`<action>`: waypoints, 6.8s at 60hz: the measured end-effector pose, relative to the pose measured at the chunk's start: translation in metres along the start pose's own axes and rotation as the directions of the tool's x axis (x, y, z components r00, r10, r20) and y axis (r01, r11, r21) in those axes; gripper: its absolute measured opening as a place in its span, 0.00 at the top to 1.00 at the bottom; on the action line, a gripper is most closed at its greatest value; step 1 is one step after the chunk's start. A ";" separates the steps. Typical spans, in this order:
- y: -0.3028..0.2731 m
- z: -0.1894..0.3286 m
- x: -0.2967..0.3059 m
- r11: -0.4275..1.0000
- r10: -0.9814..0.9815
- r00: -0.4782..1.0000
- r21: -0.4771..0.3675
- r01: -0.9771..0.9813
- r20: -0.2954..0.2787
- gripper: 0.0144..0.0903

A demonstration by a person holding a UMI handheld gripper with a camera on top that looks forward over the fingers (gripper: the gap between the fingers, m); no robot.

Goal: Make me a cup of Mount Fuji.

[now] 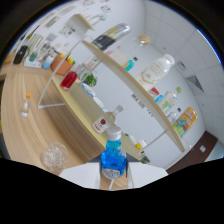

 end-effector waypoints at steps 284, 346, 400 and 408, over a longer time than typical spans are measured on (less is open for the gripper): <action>-0.120 0.021 -0.167 -0.695 0.627 -0.763 -0.330 -0.639 0.156 0.67; -0.090 0.050 -0.187 0.529 0.848 0.519 -0.096 -0.843 0.110 0.67; -0.051 0.038 -0.242 0.650 0.757 0.645 -0.228 -0.724 0.109 0.31; -0.056 0.010 -0.219 0.669 0.735 0.672 -0.249 -0.700 0.088 0.07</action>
